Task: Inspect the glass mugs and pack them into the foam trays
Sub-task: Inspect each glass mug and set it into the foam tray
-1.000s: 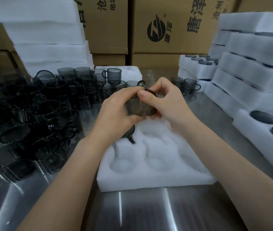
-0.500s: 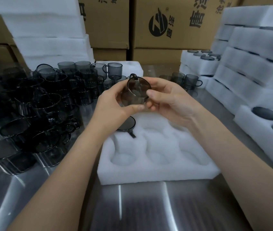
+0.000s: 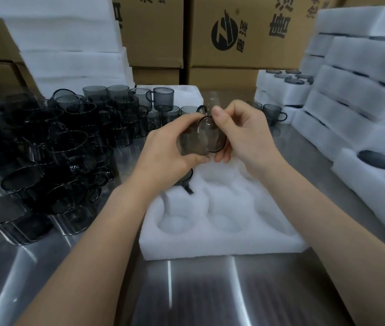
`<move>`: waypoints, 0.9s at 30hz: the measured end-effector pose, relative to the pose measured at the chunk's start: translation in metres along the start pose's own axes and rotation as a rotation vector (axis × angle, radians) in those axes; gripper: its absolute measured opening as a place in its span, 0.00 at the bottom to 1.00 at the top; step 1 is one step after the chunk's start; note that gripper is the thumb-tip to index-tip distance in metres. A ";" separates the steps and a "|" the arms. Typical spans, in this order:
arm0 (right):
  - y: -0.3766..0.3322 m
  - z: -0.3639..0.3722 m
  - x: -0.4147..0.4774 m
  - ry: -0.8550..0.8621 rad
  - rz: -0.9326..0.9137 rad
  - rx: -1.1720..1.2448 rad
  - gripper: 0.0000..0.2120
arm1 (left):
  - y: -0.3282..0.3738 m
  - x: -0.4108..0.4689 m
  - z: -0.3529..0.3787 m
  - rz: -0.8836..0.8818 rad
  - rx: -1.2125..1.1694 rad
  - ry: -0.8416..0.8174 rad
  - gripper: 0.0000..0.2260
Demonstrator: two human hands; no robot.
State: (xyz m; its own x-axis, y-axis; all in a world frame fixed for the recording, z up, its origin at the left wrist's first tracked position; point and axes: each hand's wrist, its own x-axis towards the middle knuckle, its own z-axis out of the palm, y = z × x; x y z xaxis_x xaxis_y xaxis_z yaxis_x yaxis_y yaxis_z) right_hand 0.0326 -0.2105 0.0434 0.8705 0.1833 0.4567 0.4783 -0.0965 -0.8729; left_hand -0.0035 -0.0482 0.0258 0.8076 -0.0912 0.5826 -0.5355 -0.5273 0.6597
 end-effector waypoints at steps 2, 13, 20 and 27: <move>-0.002 -0.001 -0.001 -0.033 0.031 0.053 0.13 | 0.001 0.000 0.000 0.036 0.003 -0.001 0.29; -0.001 -0.007 0.002 -0.154 0.114 0.267 0.07 | 0.004 0.001 -0.002 -0.069 -0.047 -0.066 0.37; -0.002 -0.006 0.001 -0.062 -0.038 0.244 0.03 | 0.024 0.010 -0.010 -0.572 -0.822 -0.044 0.17; -0.007 0.002 -0.005 -0.154 -0.116 0.080 0.05 | 0.023 0.007 -0.002 -0.538 -0.871 -0.001 0.15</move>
State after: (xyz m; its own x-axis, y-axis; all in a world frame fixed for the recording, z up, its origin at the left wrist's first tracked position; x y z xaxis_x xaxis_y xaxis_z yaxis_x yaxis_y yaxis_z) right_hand 0.0244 -0.2085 0.0465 0.7794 0.3365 0.5286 0.5581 0.0106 -0.8297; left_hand -0.0107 -0.0587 0.0458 0.9940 -0.0244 0.1070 -0.0949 0.2983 0.9497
